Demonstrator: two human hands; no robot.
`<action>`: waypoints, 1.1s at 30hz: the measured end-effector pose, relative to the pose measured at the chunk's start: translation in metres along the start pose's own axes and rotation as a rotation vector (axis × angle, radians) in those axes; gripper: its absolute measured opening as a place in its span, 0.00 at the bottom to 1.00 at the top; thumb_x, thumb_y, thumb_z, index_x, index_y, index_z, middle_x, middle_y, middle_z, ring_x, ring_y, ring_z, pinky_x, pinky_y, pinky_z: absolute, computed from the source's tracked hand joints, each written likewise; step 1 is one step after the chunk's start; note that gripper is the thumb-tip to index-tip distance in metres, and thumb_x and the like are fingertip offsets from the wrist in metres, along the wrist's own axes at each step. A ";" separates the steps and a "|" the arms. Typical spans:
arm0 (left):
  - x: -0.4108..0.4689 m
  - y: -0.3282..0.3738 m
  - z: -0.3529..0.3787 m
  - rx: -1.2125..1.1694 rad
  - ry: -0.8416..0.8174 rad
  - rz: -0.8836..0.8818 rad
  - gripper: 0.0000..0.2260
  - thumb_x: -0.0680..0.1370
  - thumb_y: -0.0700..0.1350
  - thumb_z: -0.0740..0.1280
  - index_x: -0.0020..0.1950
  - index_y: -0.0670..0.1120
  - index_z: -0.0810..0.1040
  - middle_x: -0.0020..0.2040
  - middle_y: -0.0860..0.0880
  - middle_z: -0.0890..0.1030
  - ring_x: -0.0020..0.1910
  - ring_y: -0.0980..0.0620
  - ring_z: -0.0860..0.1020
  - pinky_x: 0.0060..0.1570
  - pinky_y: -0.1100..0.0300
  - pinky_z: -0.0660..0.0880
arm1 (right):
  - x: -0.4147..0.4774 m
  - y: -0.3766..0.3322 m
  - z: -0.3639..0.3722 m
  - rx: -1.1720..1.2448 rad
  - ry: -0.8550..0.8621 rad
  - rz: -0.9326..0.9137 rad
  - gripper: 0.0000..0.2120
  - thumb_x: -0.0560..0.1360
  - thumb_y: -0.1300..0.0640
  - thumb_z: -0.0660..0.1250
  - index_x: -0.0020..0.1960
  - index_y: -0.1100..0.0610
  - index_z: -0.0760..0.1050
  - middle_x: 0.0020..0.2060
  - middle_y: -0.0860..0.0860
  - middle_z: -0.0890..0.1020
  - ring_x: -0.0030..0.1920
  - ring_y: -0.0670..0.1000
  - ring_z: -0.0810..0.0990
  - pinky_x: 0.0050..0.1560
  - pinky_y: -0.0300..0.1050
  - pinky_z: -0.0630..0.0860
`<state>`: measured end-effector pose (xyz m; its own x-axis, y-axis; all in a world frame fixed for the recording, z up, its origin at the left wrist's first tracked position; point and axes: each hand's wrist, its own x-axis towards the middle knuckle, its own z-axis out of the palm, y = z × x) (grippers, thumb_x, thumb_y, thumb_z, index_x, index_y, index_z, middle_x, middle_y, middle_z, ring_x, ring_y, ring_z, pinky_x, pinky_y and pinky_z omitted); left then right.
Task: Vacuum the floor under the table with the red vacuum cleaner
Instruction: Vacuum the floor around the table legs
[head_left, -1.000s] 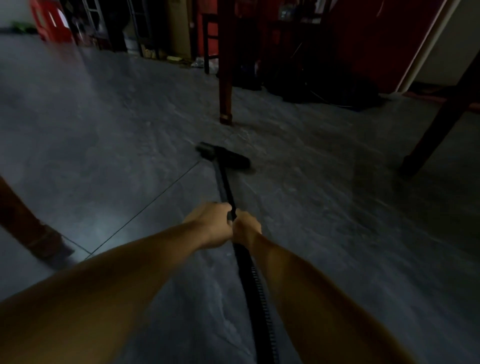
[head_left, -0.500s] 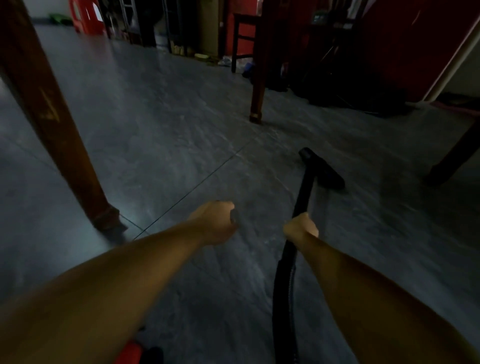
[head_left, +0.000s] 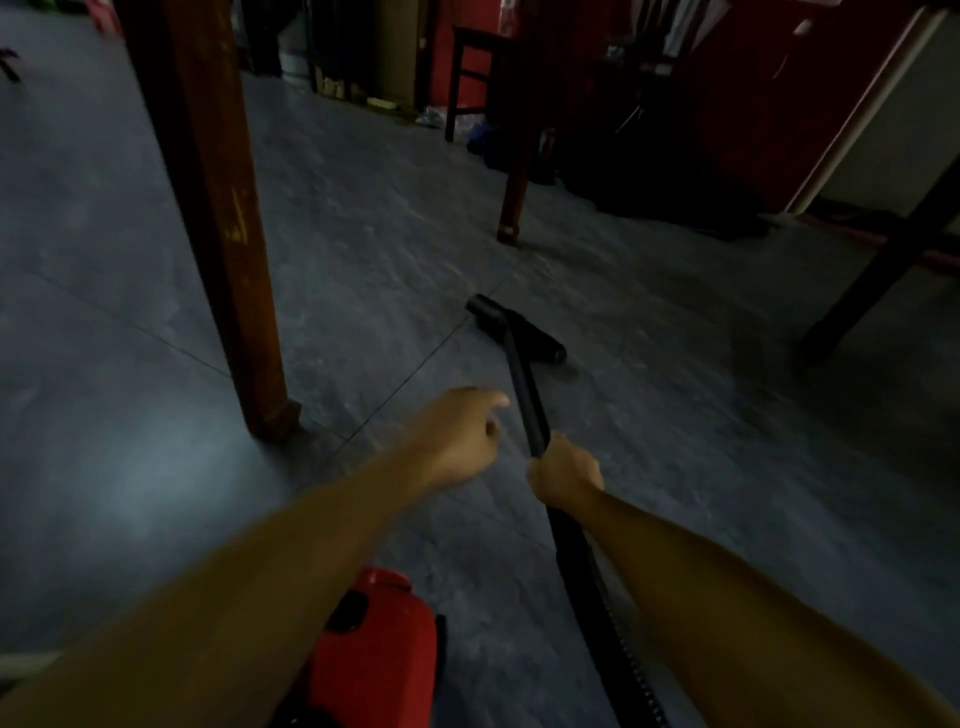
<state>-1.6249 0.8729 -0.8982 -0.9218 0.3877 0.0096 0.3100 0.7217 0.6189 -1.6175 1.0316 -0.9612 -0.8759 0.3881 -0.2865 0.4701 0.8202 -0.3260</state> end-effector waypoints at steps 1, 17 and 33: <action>-0.010 0.000 0.002 -0.040 -0.008 0.017 0.18 0.79 0.44 0.60 0.70 0.49 0.69 0.66 0.45 0.75 0.59 0.48 0.77 0.57 0.56 0.75 | -0.009 0.003 -0.001 0.016 -0.033 0.007 0.27 0.78 0.53 0.60 0.75 0.60 0.59 0.69 0.60 0.70 0.68 0.60 0.70 0.68 0.51 0.67; -0.196 -0.040 -0.077 -0.056 0.099 -0.465 0.17 0.77 0.43 0.58 0.65 0.43 0.73 0.62 0.42 0.78 0.62 0.43 0.75 0.62 0.53 0.70 | -0.205 0.026 0.030 -0.052 -0.262 0.230 0.27 0.78 0.49 0.61 0.73 0.62 0.64 0.69 0.60 0.71 0.66 0.59 0.72 0.69 0.51 0.67; -0.270 -0.095 -0.083 -0.070 0.064 -0.598 0.13 0.79 0.45 0.55 0.58 0.42 0.74 0.55 0.41 0.78 0.55 0.42 0.76 0.47 0.54 0.70 | -0.266 0.021 0.058 -0.087 -0.537 0.558 0.37 0.79 0.45 0.60 0.77 0.66 0.51 0.73 0.62 0.63 0.71 0.61 0.67 0.71 0.57 0.65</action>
<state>-1.4243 0.6520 -0.8938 -0.9442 -0.1106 -0.3102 -0.2805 0.7634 0.5818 -1.3683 0.9211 -0.9443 -0.3292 0.5142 -0.7920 0.7963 0.6019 0.0599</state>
